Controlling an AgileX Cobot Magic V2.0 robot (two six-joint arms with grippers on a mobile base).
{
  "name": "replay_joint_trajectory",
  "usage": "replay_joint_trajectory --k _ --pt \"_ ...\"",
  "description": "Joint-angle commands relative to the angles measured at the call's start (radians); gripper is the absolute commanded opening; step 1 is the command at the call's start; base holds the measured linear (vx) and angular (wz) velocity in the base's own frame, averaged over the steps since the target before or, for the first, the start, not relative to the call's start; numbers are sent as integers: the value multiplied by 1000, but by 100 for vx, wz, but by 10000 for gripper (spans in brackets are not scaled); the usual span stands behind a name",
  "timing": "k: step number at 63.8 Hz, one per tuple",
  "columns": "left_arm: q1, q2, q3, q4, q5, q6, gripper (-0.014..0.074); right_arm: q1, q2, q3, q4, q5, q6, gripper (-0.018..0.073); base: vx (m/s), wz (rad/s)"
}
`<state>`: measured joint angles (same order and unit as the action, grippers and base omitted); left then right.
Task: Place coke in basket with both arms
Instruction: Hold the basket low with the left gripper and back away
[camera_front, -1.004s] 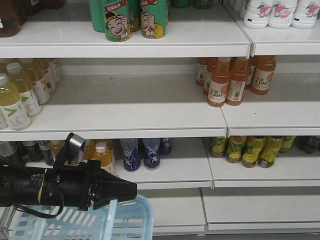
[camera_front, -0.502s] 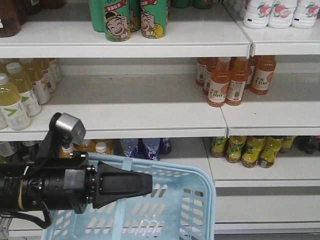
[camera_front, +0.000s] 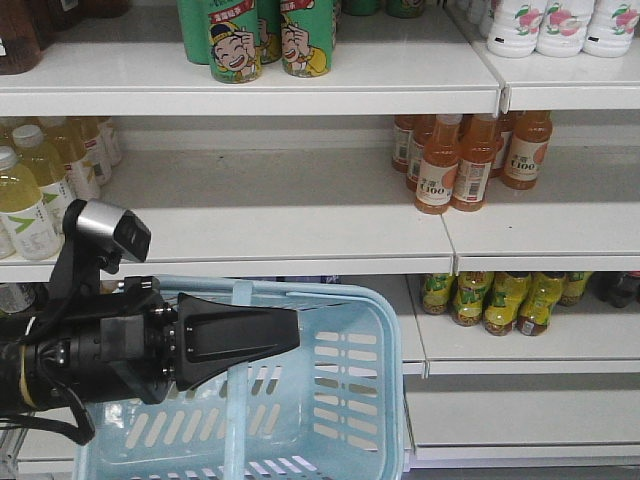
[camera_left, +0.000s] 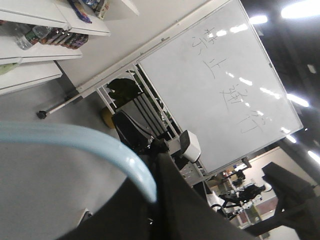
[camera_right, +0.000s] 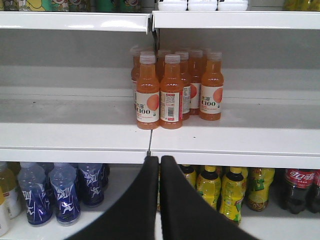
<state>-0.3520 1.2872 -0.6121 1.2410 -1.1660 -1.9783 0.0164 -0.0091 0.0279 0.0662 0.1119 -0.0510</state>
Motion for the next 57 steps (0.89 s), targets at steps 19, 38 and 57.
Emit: replay_joint_trajectory --k 19,38,57 --pt "-33 -28 -22 -163 -192 -137 -8 -5 -18 15 -3 -76 -4 -4 0 0" --pt "-64 -28 -22 -88 -188 -137 -8 -5 -18 15 -3 -76 -4 -4 0 0" --pt "-64 -28 -22 -14 -188 -137 -8 -5 -18 15 -3 -76 -4 -4 0 0"
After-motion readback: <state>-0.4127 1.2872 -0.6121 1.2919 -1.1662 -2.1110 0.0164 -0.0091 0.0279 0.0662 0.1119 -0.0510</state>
